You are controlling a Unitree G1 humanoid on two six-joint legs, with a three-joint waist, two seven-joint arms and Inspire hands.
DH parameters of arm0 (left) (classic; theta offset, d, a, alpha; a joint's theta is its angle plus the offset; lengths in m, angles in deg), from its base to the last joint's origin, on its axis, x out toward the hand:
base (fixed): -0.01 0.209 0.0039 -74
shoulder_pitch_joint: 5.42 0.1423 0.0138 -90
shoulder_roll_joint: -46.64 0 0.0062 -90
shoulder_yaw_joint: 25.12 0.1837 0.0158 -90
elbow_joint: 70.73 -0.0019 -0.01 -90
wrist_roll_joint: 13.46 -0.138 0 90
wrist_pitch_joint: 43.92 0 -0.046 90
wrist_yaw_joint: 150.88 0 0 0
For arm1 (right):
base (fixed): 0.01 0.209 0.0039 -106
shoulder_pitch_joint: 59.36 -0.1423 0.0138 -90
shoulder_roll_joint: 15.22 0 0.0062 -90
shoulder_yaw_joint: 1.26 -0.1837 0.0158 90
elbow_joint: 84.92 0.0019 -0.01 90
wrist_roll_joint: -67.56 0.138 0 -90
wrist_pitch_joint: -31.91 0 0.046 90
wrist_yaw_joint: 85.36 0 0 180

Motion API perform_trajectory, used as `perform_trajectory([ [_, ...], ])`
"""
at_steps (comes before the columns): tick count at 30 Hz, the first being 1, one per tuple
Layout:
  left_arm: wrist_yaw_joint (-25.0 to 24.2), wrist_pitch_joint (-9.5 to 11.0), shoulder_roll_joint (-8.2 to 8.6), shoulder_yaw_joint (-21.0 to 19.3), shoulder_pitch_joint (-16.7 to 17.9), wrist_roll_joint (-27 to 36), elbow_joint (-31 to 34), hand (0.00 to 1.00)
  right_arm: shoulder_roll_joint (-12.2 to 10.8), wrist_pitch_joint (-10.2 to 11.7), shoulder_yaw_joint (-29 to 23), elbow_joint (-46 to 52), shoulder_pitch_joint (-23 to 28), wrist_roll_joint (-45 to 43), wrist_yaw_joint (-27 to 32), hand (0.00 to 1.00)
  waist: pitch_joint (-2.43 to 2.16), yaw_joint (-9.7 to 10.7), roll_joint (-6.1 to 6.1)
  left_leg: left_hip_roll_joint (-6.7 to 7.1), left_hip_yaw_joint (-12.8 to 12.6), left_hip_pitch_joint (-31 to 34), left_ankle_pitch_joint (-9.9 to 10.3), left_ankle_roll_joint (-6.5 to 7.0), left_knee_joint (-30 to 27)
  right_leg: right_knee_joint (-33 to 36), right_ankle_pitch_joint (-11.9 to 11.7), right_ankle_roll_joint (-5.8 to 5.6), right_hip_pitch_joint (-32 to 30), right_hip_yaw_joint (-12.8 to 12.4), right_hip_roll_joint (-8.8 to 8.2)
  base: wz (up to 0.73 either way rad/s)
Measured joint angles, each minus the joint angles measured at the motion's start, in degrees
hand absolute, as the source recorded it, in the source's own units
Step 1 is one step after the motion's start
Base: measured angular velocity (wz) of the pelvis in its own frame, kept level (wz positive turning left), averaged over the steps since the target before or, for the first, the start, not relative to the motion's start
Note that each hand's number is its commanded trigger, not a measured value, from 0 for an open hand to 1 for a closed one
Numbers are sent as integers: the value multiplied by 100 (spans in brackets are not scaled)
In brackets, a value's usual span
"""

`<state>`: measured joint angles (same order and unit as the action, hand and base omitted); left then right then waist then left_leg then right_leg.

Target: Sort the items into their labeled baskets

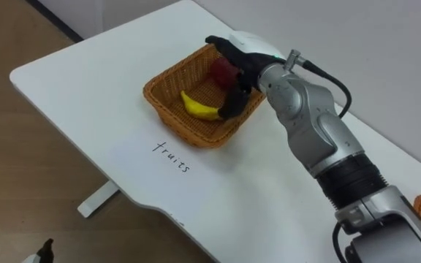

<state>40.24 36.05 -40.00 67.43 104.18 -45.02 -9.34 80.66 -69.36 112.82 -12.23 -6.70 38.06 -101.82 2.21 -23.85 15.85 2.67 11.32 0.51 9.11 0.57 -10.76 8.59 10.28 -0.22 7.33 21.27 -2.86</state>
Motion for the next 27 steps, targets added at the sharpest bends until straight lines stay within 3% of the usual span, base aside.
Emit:
perform_trajectory([
  [6,-13,0,8,-19,3,-4,1,0,2,32,-121,109,-1,-6,63,0,-25,114,32,-3,-47,23,0,0,-14,-1,0,0,-38,-72,6,-2],
  [10,-7,8,53,-39,-64,-5,47,0,4,197,-262,108,-1,57,151,0,-22,244,28,-6,-98,15,0,0,-30,-6,0,0,-37,-75,2,-6],
  [11,-7,25,62,-58,-104,-5,46,0,13,263,-355,109,-1,100,208,0,-6,311,5,-7,-107,8,0,0,-31,-6,0,0,-35,-86,0,-8],
  [16,70,101,128,-133,-231,41,46,0,62,332,-873,398,0,199,405,0,-11,645,-3,-22,-268,-9,4,7,-45,-2,0,0,-53,-264,-6,-16],
  [22,241,196,285,-336,-233,293,-141,0,280,412,-1570,990,121,238,798,0,-78,998,-209,-35,-535,-100,23,38,-48,9,-4,-4,-75,-557,-18,-25],
  [27,462,205,356,-708,-215,846,-576,0,437,535,-2275,1130,164,856,1408,0,-155,1338,-515,-98,-774,-336,32,48,73,34,-7,-7,12,-724,1,-23],
])
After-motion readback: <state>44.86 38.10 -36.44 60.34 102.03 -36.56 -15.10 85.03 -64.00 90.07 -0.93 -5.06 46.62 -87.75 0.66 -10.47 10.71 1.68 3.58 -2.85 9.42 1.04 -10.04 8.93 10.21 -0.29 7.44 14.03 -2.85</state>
